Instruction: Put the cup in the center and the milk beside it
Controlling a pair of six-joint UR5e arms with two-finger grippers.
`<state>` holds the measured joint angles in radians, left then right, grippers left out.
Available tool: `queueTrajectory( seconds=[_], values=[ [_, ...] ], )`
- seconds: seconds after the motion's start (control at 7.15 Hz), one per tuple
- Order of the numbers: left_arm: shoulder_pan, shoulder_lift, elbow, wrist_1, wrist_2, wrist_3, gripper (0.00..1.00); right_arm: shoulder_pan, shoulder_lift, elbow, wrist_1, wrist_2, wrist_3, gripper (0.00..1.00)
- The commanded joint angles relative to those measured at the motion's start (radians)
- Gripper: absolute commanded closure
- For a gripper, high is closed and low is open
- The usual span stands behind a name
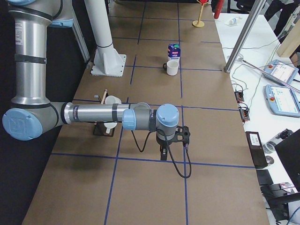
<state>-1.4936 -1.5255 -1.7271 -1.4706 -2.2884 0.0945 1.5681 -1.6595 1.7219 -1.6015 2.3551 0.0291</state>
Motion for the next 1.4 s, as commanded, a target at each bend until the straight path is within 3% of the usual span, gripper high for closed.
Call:
queueTrajectory(
  seconds=[0.0,1.26],
  values=[
    [-0.043,0.002,0.021,-0.005,-0.002,-0.007,0.0,0.0,0.006,0.002,0.0,0.001,0.0,0.0],
    [-0.07,0.005,0.054,-0.01,-0.029,-0.038,0.0,0.0,0.01,-0.004,0.0,0.012,0.002,0.0]
  ],
)
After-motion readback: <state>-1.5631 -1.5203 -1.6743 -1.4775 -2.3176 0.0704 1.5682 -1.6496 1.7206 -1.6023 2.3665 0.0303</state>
